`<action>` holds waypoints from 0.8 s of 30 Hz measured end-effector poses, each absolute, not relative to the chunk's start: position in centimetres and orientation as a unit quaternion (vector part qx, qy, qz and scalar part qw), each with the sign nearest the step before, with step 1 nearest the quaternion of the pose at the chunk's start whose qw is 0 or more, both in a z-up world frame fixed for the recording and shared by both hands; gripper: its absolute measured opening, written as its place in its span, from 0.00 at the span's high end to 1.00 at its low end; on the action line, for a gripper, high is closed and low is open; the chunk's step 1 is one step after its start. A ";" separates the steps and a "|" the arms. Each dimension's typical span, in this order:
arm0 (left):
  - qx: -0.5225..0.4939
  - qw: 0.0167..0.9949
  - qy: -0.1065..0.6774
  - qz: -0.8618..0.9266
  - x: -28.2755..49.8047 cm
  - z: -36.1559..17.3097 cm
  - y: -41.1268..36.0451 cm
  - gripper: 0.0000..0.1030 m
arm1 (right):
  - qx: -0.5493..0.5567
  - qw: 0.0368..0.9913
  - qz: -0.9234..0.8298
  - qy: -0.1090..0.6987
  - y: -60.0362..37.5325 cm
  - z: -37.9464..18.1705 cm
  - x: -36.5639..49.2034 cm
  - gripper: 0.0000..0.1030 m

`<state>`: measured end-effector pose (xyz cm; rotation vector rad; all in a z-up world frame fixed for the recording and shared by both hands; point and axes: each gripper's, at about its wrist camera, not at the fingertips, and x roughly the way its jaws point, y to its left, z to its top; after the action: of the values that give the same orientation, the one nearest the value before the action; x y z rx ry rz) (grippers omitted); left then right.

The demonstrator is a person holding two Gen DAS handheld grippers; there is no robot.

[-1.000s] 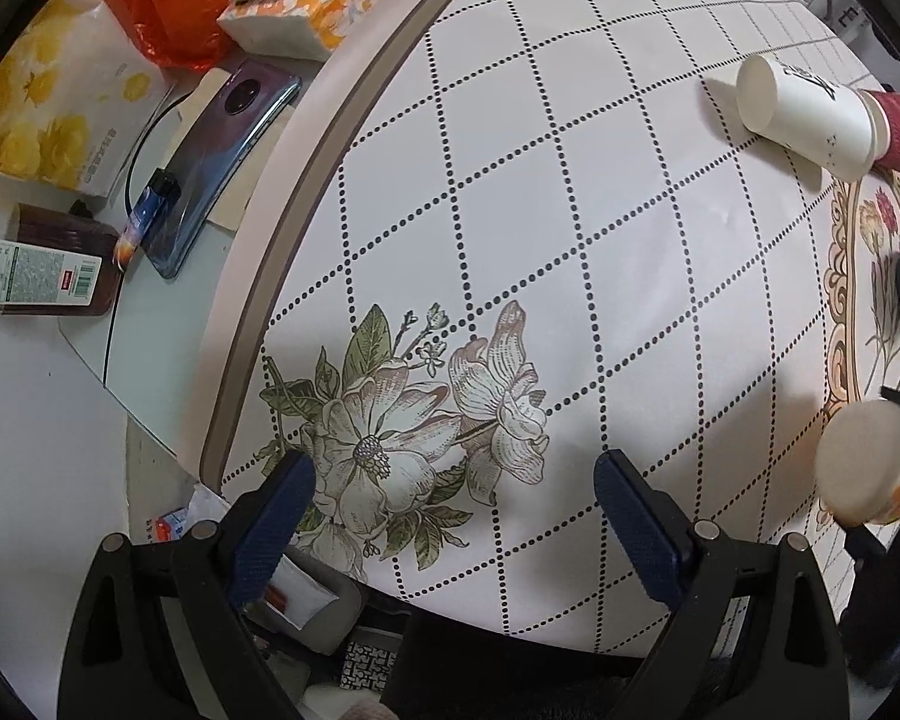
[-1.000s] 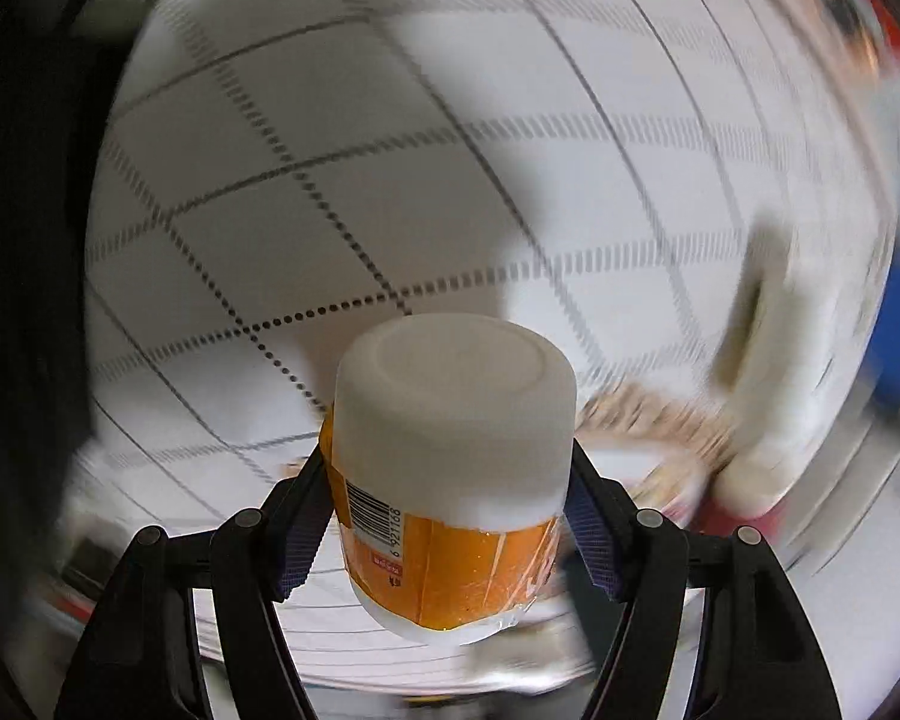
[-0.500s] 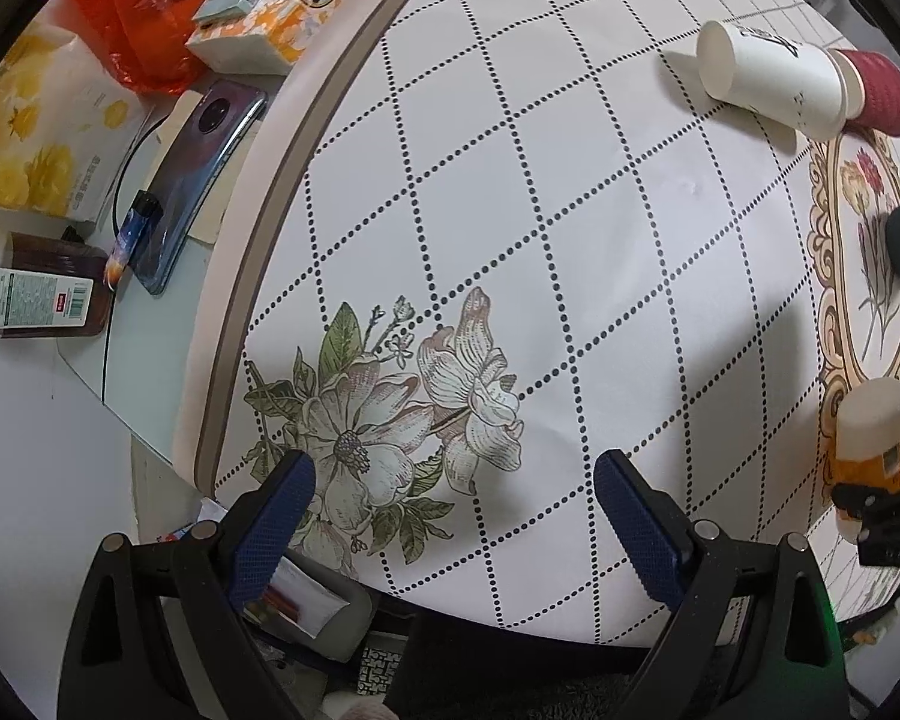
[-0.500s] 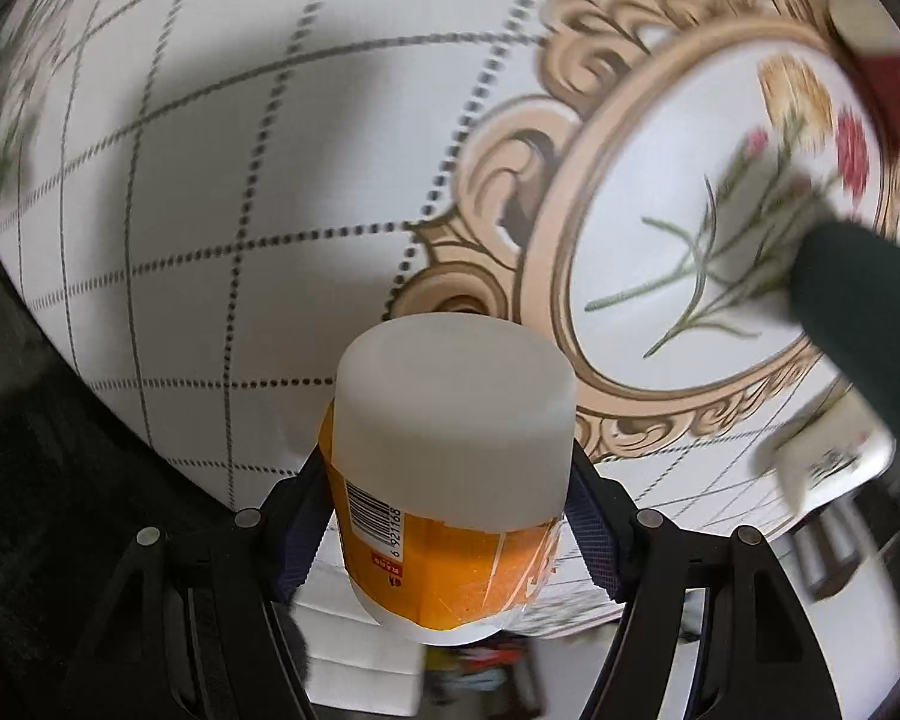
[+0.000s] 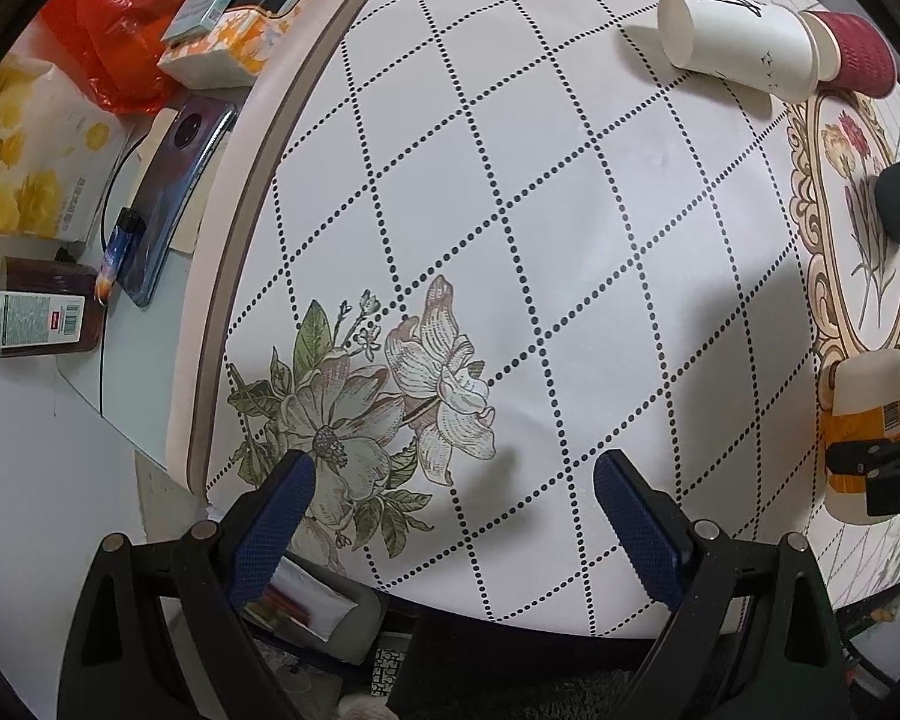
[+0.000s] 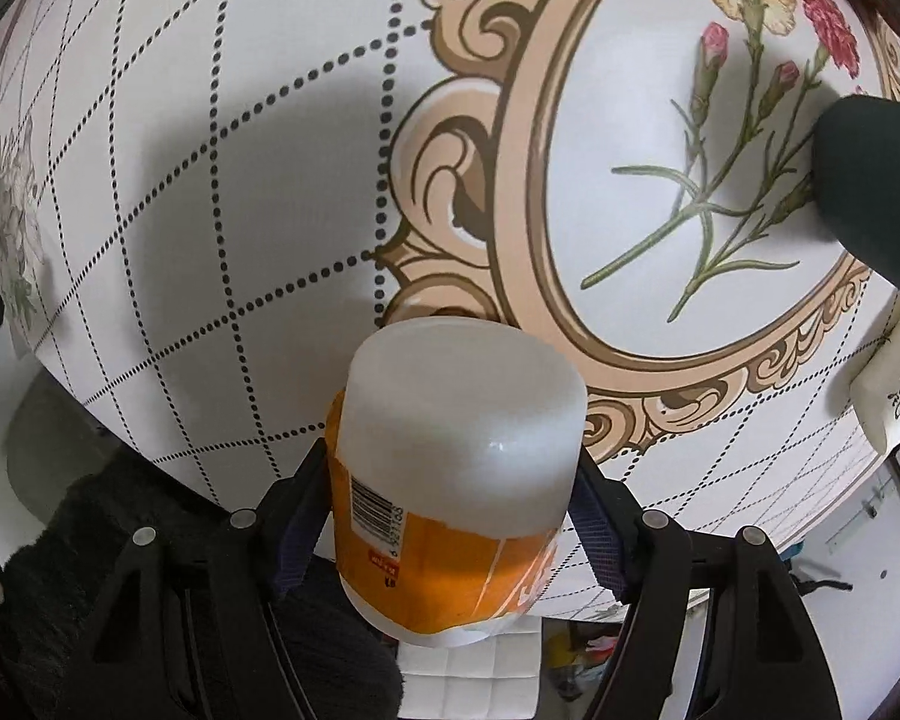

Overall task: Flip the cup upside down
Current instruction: 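Lift the cup with the right tool and rotate it rim-down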

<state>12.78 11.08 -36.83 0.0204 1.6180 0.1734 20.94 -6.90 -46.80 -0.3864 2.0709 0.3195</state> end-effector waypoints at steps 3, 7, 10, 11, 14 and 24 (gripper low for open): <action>0.014 0.687 0.723 0.073 12.9 -36.8 10.3 0.07 | -0.154 0.493 0.130 0.846 -7.2 -46.6 22.4 0.26; 0.020 0.686 0.724 0.066 13.1 -36.8 9.2 0.08 | -0.141 0.516 0.127 0.835 -7.9 -45.0 23.2 0.29; 0.026 0.686 0.724 0.060 13.2 -36.8 8.2 0.08 | -0.140 0.548 0.124 0.815 -8.7 -43.9 23.8 0.30; 0.029 0.686 0.724 0.058 13.2 -36.7 7.9 0.08 | -0.141 0.557 0.123 0.809 -8.7 -43.4 23.7 0.30; 0.036 0.686 0.724 0.051 13.3 -36.5 6.8 0.08 | -0.128 0.589 0.122 0.788 -9.4 -41.5 23.9 0.30; 0.046 0.685 0.726 0.032 14.2 -36.0 5.6 0.08 | -0.051 0.743 0.099 0.660 -12.1 -35.4 22.3 0.30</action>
<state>14.23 5.63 -36.04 0.1031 1.6266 0.0721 22.30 -12.10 -35.35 -0.1126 1.4452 0.2161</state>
